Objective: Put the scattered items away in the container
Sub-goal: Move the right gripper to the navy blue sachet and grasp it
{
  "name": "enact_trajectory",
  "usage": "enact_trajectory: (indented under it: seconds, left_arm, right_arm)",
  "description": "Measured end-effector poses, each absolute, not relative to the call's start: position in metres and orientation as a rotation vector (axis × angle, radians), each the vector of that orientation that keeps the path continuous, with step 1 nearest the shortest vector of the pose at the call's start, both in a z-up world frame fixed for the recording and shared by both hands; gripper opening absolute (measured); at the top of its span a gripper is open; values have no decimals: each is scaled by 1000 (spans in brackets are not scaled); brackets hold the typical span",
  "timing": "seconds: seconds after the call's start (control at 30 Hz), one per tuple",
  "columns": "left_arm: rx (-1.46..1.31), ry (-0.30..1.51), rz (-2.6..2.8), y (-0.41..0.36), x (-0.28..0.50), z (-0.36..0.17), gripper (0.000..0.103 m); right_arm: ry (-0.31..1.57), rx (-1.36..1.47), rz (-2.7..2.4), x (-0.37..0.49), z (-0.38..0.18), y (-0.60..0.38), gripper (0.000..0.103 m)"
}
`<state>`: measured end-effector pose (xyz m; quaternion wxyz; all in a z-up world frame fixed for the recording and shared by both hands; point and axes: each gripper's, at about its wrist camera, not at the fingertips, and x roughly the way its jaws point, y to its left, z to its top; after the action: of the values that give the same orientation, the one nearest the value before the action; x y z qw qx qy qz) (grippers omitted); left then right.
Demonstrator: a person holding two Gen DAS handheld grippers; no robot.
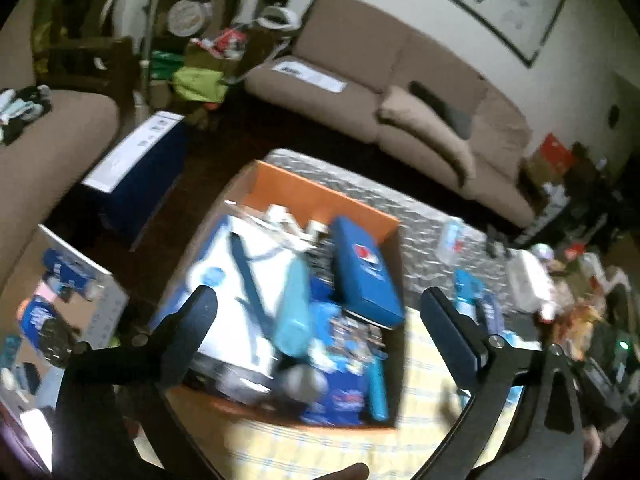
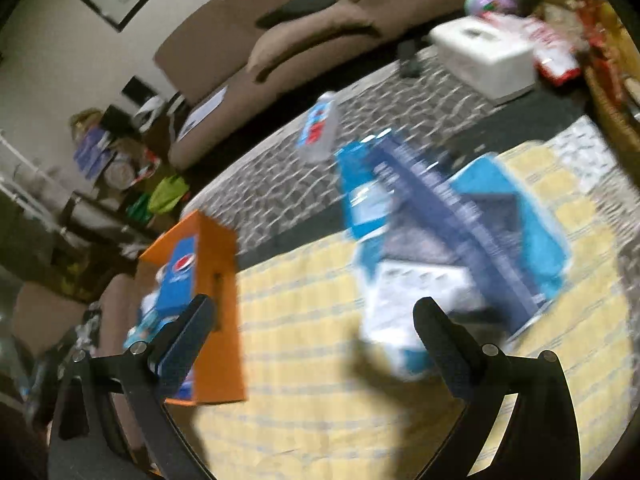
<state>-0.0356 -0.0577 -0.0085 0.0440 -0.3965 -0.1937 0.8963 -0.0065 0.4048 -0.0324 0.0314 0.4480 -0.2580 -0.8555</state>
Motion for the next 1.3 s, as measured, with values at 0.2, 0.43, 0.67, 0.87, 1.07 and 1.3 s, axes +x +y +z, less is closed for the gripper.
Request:
enact_trajectory:
  seconds: [0.2,0.43,0.67,0.87,1.07,1.3]
  left_arm:
    - [-1246,-454,2668,-17,-29,-15,101]
    - [-1304,-399,2616,9,-30,-23,101]
    - [-1330,-356,2599,27,-32,-30,101]
    - [-1353,-347,2577,36,-33,-35,101]
    - [-1329,-331,2600,36,-31,-30,101]
    - [-1334,-308,2602,39,-28,-31,101]
  right_arm:
    - [-653,1434,-2833,-3,-41,453,101]
    - [-124,1688,-2864,-36,-110,461,98]
    - [-106,1779,-2752,-49,-166,471,84]
    - [-184,1781,-2725,-49,-170,471,59]
    - [-267,1812,-2423,-39,-152,430,18]
    - [-197,1636,-2382,-19,-96,375,14]
